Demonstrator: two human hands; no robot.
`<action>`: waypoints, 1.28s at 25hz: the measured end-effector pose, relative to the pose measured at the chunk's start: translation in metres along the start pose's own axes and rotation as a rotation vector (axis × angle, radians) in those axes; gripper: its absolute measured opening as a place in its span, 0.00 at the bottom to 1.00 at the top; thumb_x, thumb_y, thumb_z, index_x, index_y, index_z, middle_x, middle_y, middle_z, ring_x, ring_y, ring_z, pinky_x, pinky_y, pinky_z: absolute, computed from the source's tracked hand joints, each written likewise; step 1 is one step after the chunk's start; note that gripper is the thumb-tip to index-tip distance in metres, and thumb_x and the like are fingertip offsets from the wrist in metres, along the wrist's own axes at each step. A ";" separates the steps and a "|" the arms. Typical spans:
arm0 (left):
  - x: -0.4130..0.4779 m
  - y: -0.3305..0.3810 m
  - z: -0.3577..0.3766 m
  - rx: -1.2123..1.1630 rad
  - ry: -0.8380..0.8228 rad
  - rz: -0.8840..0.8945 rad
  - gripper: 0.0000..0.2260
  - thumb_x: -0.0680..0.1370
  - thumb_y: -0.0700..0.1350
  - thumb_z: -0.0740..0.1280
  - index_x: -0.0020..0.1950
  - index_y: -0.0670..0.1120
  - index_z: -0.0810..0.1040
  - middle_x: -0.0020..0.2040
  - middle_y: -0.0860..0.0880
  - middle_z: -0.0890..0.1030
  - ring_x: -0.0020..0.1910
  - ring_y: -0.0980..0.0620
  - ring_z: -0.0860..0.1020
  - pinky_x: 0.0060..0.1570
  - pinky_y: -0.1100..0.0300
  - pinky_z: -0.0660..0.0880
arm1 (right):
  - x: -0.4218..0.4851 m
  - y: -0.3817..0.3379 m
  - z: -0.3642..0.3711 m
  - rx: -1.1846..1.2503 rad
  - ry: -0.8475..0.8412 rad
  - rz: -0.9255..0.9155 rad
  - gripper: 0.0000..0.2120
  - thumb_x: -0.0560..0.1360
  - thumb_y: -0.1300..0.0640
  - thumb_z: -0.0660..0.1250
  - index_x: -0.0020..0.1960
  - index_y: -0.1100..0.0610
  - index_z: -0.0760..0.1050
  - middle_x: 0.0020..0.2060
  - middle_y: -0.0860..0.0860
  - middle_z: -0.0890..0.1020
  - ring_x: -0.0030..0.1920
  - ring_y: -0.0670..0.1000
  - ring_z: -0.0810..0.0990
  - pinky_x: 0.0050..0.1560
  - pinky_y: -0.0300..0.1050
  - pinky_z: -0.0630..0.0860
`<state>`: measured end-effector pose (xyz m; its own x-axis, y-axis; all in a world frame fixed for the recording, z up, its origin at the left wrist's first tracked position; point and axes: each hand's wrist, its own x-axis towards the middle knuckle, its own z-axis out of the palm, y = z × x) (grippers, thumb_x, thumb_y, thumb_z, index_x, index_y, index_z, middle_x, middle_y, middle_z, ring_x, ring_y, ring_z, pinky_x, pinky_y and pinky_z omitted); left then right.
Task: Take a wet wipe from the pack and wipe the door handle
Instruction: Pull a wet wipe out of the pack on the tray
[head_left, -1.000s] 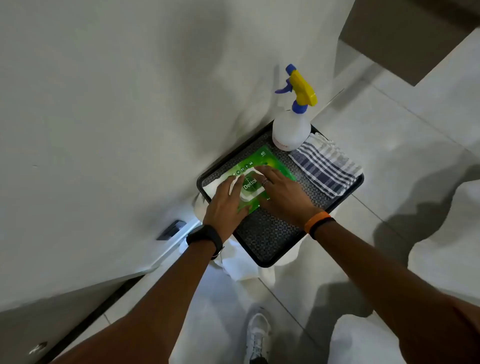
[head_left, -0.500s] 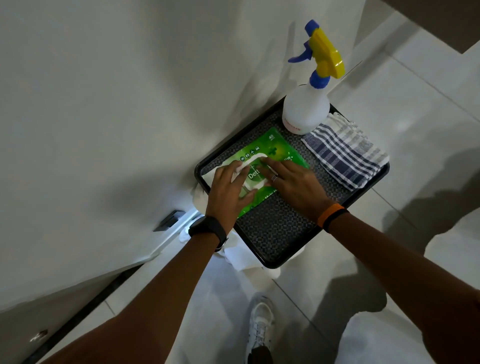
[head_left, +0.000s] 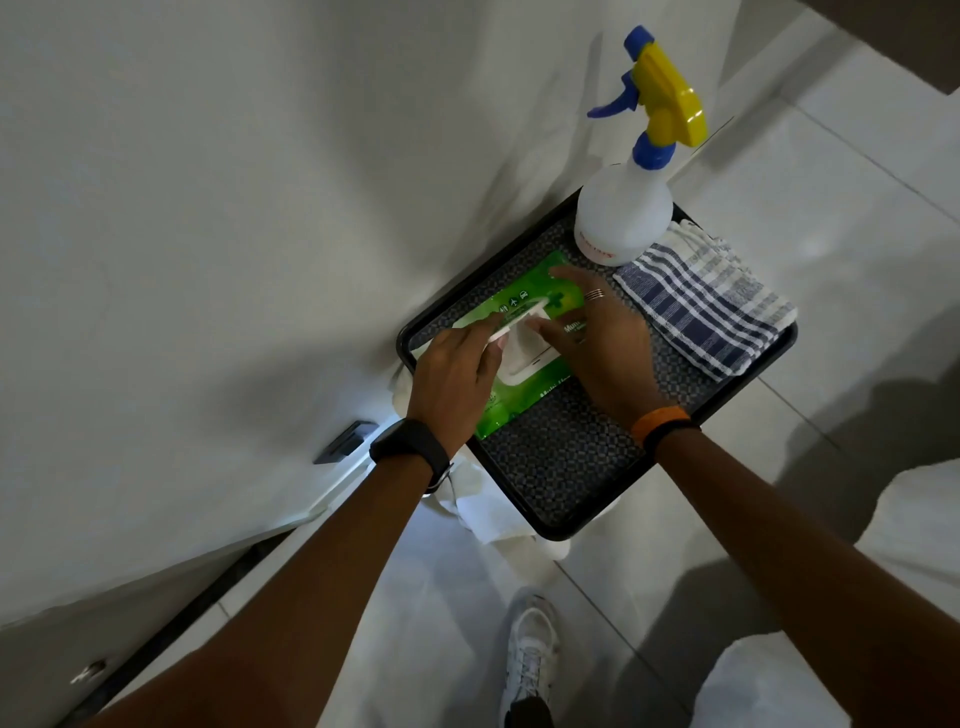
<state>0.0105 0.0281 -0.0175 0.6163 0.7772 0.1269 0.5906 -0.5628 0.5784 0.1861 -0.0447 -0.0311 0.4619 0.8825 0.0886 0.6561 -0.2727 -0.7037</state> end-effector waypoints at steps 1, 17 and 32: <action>0.000 0.001 -0.001 -0.005 -0.003 -0.022 0.12 0.82 0.34 0.69 0.65 0.39 0.80 0.50 0.38 0.84 0.49 0.41 0.81 0.45 0.49 0.80 | -0.003 0.000 0.001 0.023 0.000 0.031 0.20 0.78 0.48 0.72 0.67 0.52 0.73 0.62 0.51 0.81 0.48 0.50 0.86 0.45 0.53 0.84; 0.004 0.009 -0.008 -0.028 -0.009 -0.075 0.10 0.85 0.35 0.64 0.65 0.37 0.79 0.49 0.37 0.84 0.46 0.41 0.82 0.43 0.49 0.81 | 0.006 -0.023 0.010 -0.264 -0.169 0.138 0.11 0.78 0.51 0.70 0.56 0.56 0.84 0.60 0.55 0.79 0.64 0.57 0.74 0.49 0.53 0.78; -0.031 -0.003 0.005 0.130 -0.233 0.182 0.15 0.82 0.40 0.70 0.70 0.42 0.78 0.74 0.35 0.68 0.76 0.36 0.62 0.63 0.42 0.77 | -0.046 -0.002 -0.033 0.347 -0.184 0.343 0.21 0.72 0.62 0.78 0.64 0.57 0.79 0.43 0.55 0.88 0.39 0.41 0.84 0.45 0.28 0.79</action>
<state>-0.0075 0.0046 -0.0276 0.8120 0.5833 0.0221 0.5119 -0.7298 0.4532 0.1829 -0.0977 -0.0100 0.4828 0.8260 -0.2909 0.2347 -0.4421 -0.8657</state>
